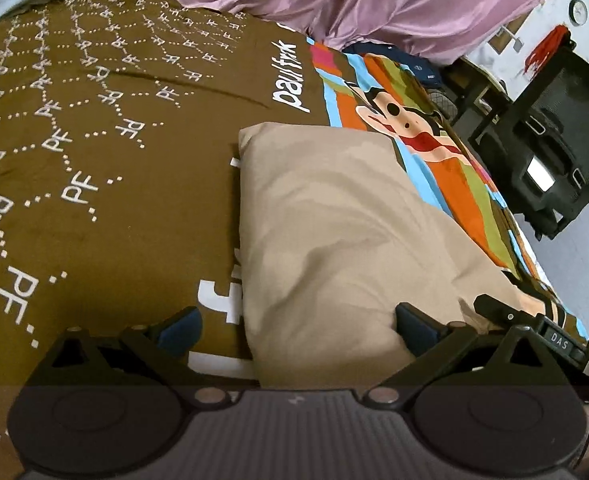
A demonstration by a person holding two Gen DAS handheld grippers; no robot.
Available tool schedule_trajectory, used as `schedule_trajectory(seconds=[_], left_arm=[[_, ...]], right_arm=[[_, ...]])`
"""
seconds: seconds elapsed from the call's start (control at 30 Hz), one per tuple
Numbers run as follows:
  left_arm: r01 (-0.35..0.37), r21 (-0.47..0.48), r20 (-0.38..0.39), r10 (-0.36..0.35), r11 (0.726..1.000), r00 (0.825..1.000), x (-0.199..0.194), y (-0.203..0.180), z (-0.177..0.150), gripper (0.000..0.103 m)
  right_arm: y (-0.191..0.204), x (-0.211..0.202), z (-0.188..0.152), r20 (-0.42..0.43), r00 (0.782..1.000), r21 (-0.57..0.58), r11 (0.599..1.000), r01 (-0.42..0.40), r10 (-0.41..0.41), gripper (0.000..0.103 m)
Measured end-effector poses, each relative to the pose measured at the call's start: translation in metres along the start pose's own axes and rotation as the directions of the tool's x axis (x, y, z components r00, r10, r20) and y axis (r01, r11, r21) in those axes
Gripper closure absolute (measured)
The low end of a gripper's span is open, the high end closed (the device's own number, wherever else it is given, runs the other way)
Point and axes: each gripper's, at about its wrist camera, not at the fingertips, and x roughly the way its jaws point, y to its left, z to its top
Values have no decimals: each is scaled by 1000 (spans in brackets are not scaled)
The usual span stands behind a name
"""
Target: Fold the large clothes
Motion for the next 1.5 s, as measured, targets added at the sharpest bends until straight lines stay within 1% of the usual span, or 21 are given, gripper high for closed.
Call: schedule_trajectory(seconds=[0.17, 0.27, 0.4, 0.63, 0.7, 0.77, 0.83, 0.9, 0.97, 1.03, 1.13, 1.2, 1.27, 1.37, 1.4, 1.47, 1.5], left_arm=[[-43, 88, 15, 42, 995, 999, -5, -11, 2, 0], [-63, 118, 25, 60, 991, 998, -7, -17, 2, 0], [-68, 129, 26, 65, 989, 998, -8, -19, 2, 0], [-53, 143, 2, 53, 988, 999, -9, -19, 7, 1], [-24, 151, 0, 24, 988, 1000, -10, -16, 10, 1], [16, 135, -2, -16, 991, 1000, -9, -7, 13, 1], [69, 110, -37, -65, 992, 997, -3, 3, 16, 0], [124, 64, -75, -119, 990, 990, 3, 14, 20, 0], [171, 27, -110, -167, 985, 980, 10, 24, 24, 0], [216, -19, -143, -217, 976, 966, 18, 33, 26, 0], [280, -121, -176, -298, 952, 938, 33, 49, 28, 0], [304, -167, -172, -331, 938, 928, 40, 55, 28, 1], [320, -212, -150, -354, 923, 923, 44, 62, 29, 1], [340, -306, -124, -392, 889, 912, 54, 76, 29, 1], [343, -312, -127, -397, 886, 909, 57, 77, 30, 1], [339, -293, -134, -390, 894, 911, 59, 73, 31, 0], [335, -282, -141, -384, 899, 912, 61, 71, 32, 1]], right_arm=[[0, 0, -1, 5, 1000, -2, 1000, -1, 1, 1], [0, 0, -1, 6, 1000, -5, 1000, 3, -3, 1], [0, 0, -1, 6, 1000, -7, 1000, 3, -3, 1], [0, 1, -1, 5, 1000, -9, 1000, 5, -4, 1], [0, 1, -1, 4, 1000, -11, 1000, 5, -5, 1], [0, 1, -1, 3, 1000, -14, 1000, 7, -7, 1], [0, 1, -1, 4, 1000, -13, 1000, 6, -6, 1], [0, 1, -1, 5, 1000, -12, 1000, 5, -5, 1], [0, 2, -1, 5, 1000, -13, 1000, 6, -6, 1], [0, 1, -1, 6, 1000, -13, 1000, 5, -5, 1], [-4, 0, 0, 15, 1000, 10, 1000, -14, 13, 1], [-7, -1, 1, 24, 999, 34, 999, -31, 31, 1], [-8, -2, 1, 27, 999, 45, 998, -38, 37, 2], [-7, -1, 1, 27, 999, 41, 999, -30, 29, 8], [-7, -1, 1, 25, 999, 38, 999, -27, 26, 11], [-7, 0, 1, 20, 1000, 35, 999, -23, 22, 18], [-7, 0, 1, 19, 1000, 36, 999, -24, 23, 23]])
